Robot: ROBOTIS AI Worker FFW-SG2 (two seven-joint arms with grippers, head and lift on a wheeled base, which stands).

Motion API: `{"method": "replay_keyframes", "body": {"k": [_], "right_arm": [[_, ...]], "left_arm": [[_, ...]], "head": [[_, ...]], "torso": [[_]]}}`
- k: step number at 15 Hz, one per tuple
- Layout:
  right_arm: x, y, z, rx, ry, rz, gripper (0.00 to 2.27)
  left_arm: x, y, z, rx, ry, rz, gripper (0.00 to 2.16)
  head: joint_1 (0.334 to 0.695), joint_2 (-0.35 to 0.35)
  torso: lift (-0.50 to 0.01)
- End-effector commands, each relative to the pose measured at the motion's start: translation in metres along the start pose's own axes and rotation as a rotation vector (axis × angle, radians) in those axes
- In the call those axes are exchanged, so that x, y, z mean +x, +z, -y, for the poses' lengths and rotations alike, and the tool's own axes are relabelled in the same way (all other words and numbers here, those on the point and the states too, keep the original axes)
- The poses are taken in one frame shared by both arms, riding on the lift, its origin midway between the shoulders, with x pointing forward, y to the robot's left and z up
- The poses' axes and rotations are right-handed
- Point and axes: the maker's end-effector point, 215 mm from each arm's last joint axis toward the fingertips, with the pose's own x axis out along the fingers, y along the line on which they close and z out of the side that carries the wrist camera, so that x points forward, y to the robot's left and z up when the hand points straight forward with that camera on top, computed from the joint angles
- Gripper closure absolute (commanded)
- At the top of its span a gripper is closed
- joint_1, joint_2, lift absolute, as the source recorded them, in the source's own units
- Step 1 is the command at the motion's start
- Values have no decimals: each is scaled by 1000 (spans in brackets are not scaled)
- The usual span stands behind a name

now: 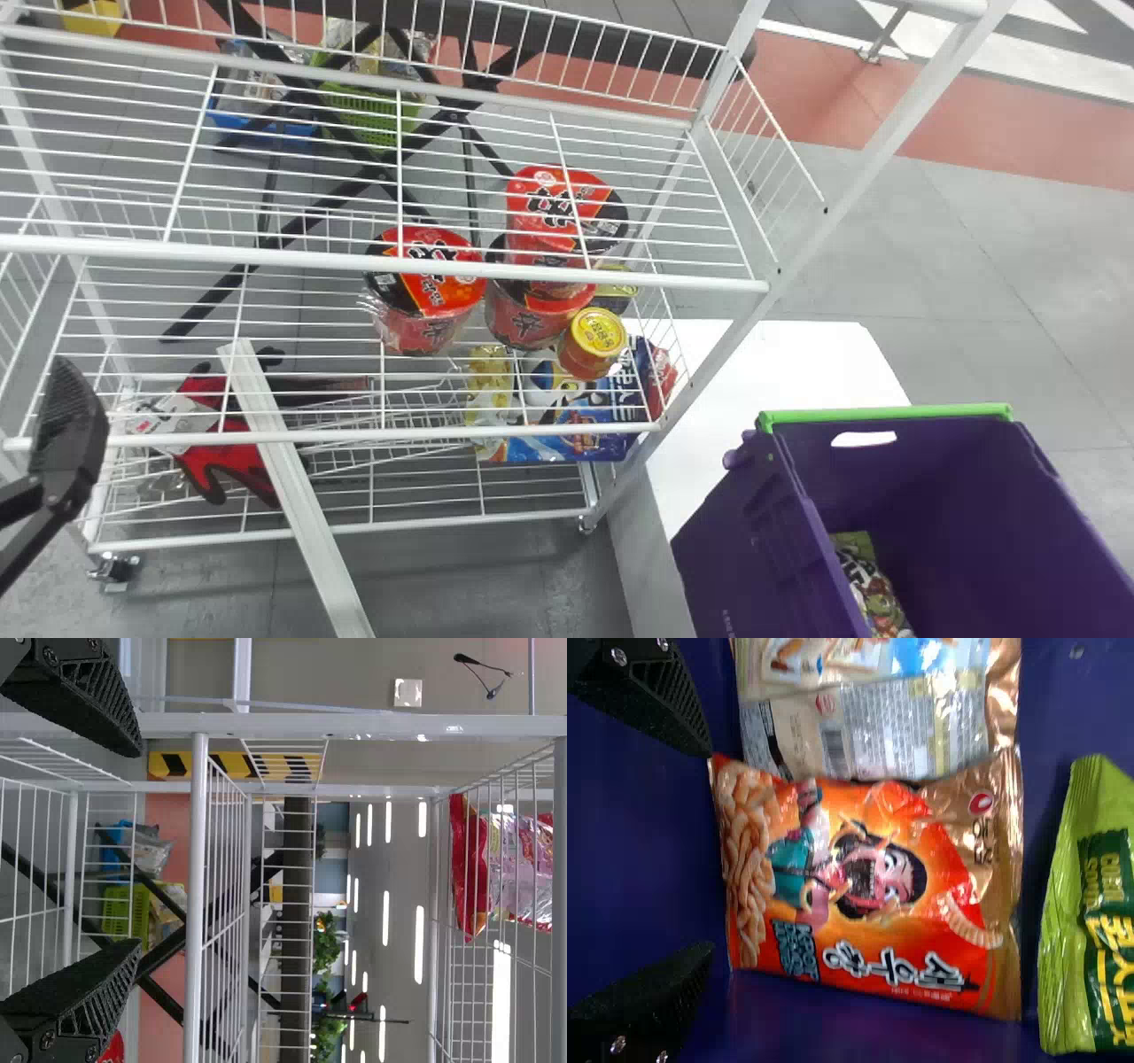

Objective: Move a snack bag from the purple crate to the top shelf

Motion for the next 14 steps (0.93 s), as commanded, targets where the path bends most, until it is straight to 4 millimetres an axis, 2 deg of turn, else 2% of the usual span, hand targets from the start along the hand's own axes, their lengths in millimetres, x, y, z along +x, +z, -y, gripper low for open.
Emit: {"method": "replay_keyframes", "body": {"k": [1, 4, 8, 12, 14], "right_arm": [[9, 2, -2, -7, -31, 14, 19], [17, 8, -1, -2, -71, 47, 33], [30, 13, -11, 16, -38, 87, 43], [16, 18, 7, 49, -29, 166, 103], [9, 26, 8, 58, 6, 216, 103]], "left_arm": [[0, 1, 0, -2, 0, 2, 39], [0, 1, 0, -2, 0, 4, 39], [0, -1, -1, -9, 3, 6, 39], [1, -3, -3, -12, 1, 5, 39], [2, -4, -3, -17, 1, 8, 39]], "head": [[695, -350], [695, -350], [695, -350], [695, -350], [695, -350]], "torso": [[-454], [-454], [-454], [-454], [-454]]}}
